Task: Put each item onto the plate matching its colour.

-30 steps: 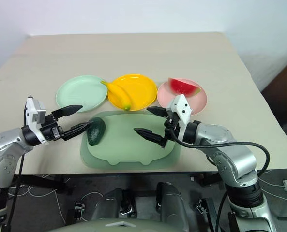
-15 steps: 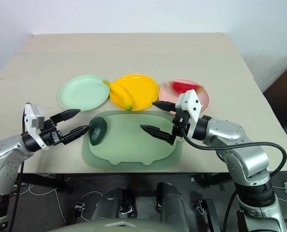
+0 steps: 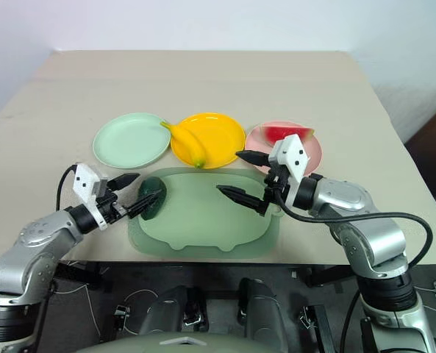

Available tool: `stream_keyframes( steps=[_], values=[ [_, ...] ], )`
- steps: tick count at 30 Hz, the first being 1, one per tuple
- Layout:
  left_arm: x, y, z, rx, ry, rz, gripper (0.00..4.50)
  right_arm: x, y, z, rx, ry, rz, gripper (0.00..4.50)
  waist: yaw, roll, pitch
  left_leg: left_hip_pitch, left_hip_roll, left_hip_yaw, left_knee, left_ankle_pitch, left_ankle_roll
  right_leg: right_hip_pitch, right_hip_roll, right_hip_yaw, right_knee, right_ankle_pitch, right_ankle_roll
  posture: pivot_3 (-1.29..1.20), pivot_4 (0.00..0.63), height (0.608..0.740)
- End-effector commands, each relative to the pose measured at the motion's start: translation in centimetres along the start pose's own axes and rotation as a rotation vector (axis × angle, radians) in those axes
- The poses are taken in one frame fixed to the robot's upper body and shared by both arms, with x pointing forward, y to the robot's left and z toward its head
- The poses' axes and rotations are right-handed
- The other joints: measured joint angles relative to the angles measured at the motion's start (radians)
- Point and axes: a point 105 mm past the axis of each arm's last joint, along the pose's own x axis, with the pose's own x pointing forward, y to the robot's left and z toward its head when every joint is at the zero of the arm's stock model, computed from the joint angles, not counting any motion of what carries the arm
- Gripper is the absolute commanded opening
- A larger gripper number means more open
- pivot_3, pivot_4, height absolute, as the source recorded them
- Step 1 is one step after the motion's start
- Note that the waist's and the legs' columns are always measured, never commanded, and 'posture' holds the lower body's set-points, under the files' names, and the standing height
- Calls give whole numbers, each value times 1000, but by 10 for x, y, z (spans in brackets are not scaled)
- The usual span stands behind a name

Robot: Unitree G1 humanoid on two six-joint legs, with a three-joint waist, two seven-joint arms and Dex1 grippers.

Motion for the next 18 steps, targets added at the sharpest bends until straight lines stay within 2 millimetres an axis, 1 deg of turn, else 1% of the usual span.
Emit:
stream_keyframes(
  steps=[1,4,8,10,13,16,18],
  values=[
    [6,-2,4,4,-15,40,4500,-2,-3,12,-50,-31,-18,4481,0,0,0,0,0,0,0,0,0,0,0,0,0,0,0,0,150,696],
    [11,-5,1,1,0,17,4500,-3,-5,11,-52,-25,-25,4481,0,0,0,0,0,0,0,0,0,0,0,0,0,0,0,0,150,696],
    [16,-4,-11,-12,61,13,4500,-4,-6,11,-60,-16,-22,4481,0,0,0,0,0,0,0,0,0,0,0,0,0,0,0,0,150,696],
    [18,-4,-11,-19,67,9,4500,-4,-6,11,-61,-19,-25,4481,0,0,0,0,0,0,0,0,0,0,0,0,0,0,0,0,150,696],
    [23,-6,-4,-19,60,3,3899,-4,-6,12,-63,-24,-34,4500,1,0,0,0,0,0,0,0,0,0,0,-1,0,0,0,0,150,696],
    [25,-6,0,-17,58,-5,2994,-4,-7,12,-66,-26,-39,4500,1,0,0,0,0,0,1,0,0,1,0,-1,0,0,0,0,150,696],
    [24,-5,2,-14,55,-6,2988,-5,-7,12,-69,-23,-41,4500,1,0,0,0,0,0,1,0,0,1,0,-1,0,0,0,0,150,696]
  ],
)
